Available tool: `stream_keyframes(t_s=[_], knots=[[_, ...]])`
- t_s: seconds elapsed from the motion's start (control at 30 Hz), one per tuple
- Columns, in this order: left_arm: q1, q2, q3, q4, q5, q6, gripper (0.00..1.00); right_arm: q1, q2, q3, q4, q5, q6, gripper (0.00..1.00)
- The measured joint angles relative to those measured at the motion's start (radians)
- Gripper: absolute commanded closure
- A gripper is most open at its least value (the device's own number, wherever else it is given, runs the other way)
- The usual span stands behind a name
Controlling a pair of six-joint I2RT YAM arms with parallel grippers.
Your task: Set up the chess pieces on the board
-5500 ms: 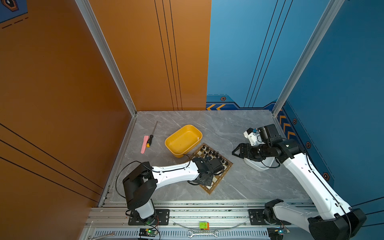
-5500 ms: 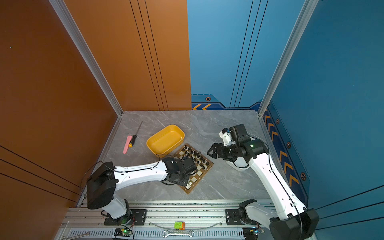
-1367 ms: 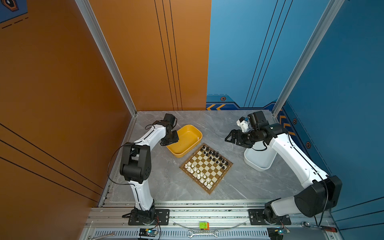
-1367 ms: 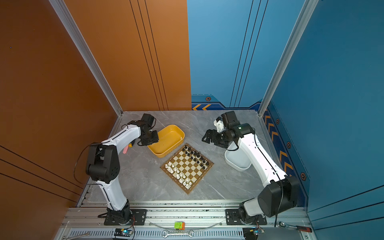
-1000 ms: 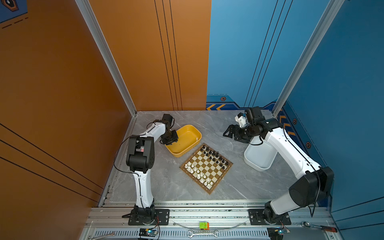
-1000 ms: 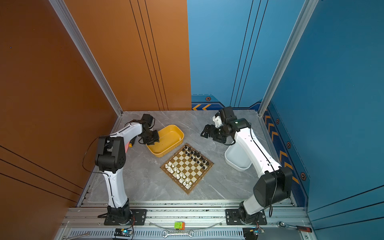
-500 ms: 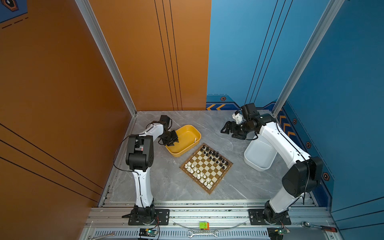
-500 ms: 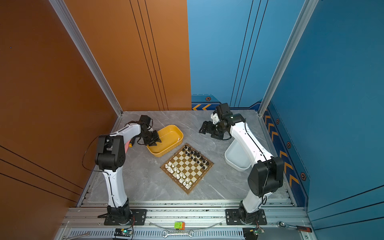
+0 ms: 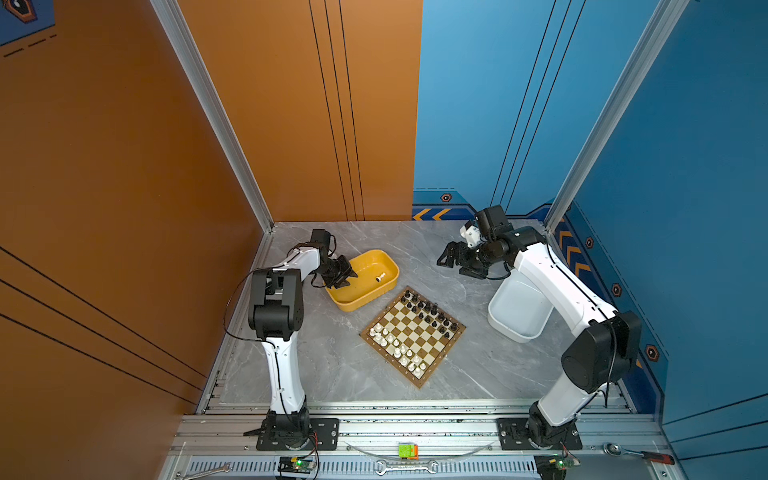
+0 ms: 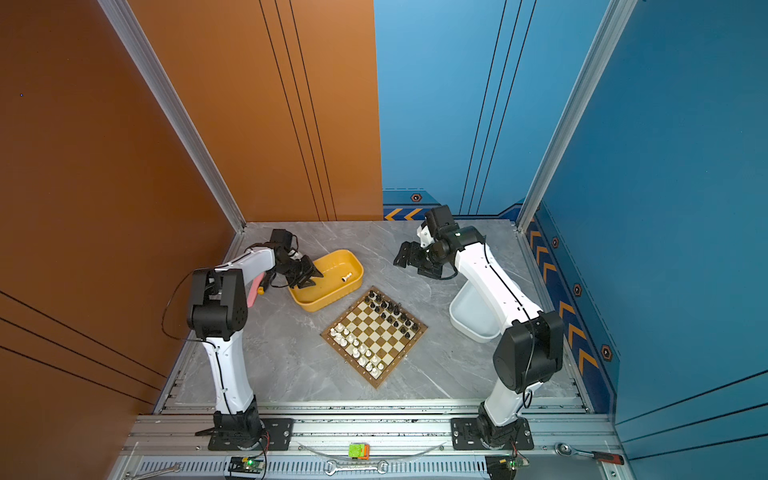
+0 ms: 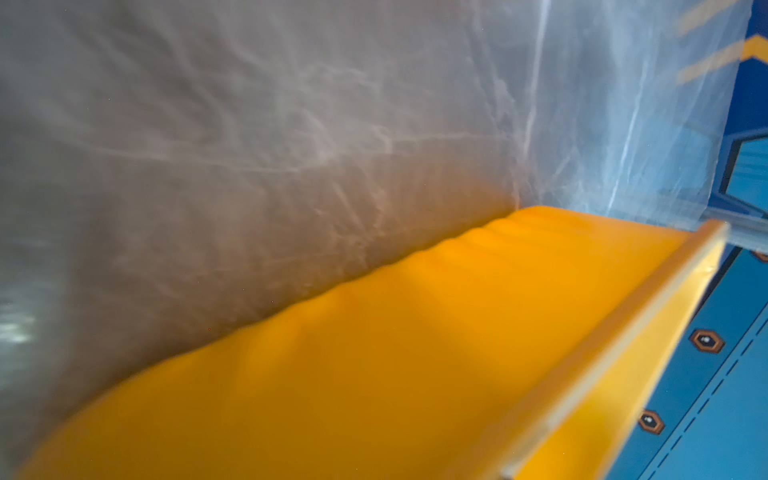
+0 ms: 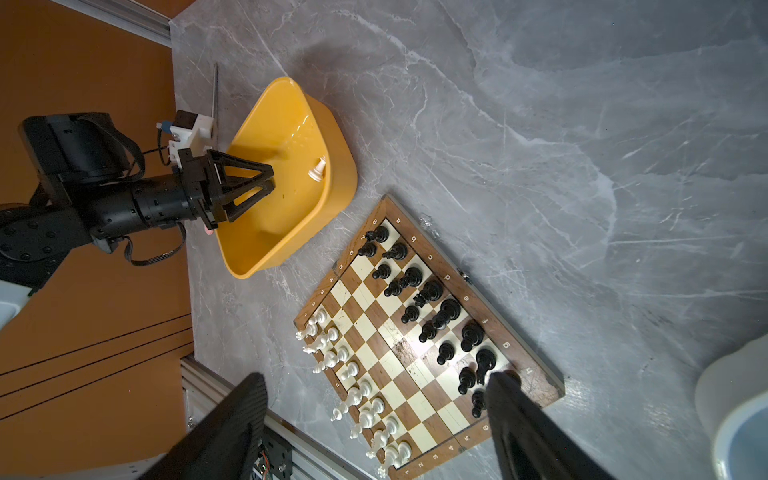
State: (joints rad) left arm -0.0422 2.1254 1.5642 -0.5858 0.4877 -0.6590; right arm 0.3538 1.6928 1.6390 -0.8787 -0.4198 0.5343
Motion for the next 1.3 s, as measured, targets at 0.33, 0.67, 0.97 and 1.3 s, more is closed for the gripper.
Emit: stream_keyframes(t_s=[0.33,0.67,0.97,1.3], knots=[[-0.024,0.000,0.037,-0.006,0.018,0.031,0.55,0.028,-0.008,-0.003,0.000,0.038,0.014,0.15],[-0.184,0.020,0.148,-0.012,-0.192,0.200,0.52,0.040,-0.118,-0.059,0.001,0.079,0.021,0.15],[-0.273,0.111,0.297,-0.014,-0.429,0.387,0.50,0.053,-0.238,-0.180,0.008,0.118,0.048,0.15],[-0.280,0.210,0.339,-0.026,-0.530,0.532,0.53,0.052,-0.398,-0.277,0.007,0.168,0.081,0.15]])
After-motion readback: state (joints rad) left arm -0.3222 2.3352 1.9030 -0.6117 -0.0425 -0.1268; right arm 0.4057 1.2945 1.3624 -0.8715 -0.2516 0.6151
